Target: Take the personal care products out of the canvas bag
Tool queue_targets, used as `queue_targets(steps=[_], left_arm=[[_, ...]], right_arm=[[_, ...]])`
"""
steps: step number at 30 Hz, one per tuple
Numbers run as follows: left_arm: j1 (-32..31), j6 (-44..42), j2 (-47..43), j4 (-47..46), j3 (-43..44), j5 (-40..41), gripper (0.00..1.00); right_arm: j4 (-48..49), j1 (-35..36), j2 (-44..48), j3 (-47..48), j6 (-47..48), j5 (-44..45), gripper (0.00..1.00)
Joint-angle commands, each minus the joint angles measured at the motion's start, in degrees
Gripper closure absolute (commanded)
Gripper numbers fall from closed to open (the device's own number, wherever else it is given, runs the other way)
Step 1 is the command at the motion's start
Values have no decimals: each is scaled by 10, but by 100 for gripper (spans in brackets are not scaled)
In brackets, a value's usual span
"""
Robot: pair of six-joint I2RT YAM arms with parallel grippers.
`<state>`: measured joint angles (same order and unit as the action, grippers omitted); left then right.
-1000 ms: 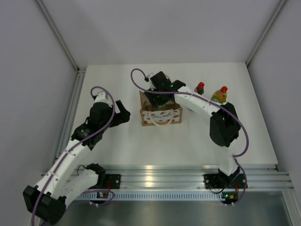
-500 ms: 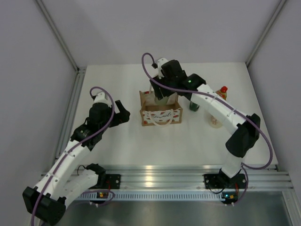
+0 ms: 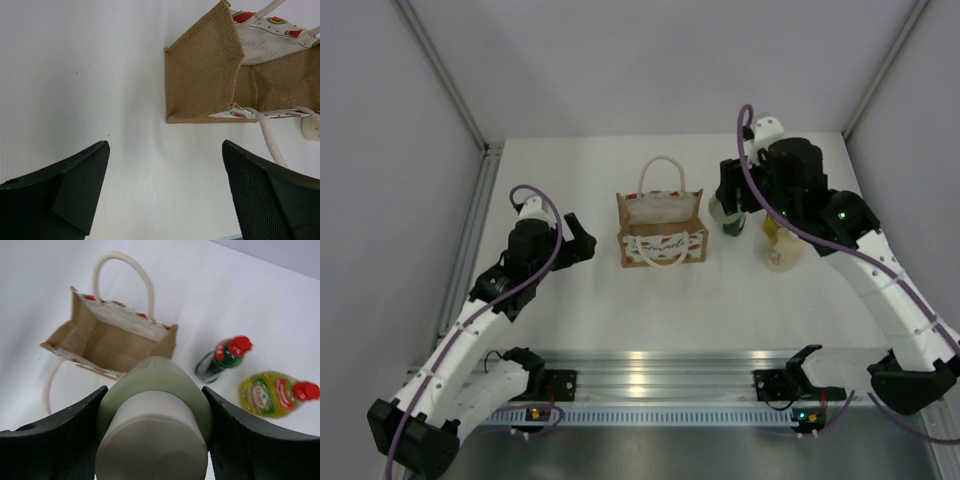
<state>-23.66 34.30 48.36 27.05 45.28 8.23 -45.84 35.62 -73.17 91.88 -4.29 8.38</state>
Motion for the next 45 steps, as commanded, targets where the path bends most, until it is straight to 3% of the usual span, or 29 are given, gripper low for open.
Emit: queue_targets(steps=[1,4,11,21,24,30,31,33,38,45], left_arm=[[-1,-4,-12,-21,-3,0,2],[-1,-4,-10,-21,-1,-1,2],[0,-4,-10,-21,0,-1,2],[-1,-4,-11,-23,-4,-2,2],[-1,-3,-10,-23,-4,-2,2],[0,-5,-11,-22,-2,-2,2],[-1,-6,-10,-21,-1,-3,2],[-1,-9,-8,-20,5,-4,2],[-1,-3,-6,0,36,6,2],[0,-19,18,170,178,83,2]], right_arm=[[30,-40,75,-72,-28,33,100],[43,-70,117,-156,-48,41,100],[180,-105,141,-365,-84,42,100],[327,-106,109,-479,-119,72,100],[338,-107,113,-492,-121,82,86],[339,-107,80,-493,-122,61,45],[339,-107,73,-492,-122,58,21],[330,-106,72,-487,-121,51,1],[281,-107,94,-441,-100,51,0],[158,-106,216,-378,-73,97,0]])
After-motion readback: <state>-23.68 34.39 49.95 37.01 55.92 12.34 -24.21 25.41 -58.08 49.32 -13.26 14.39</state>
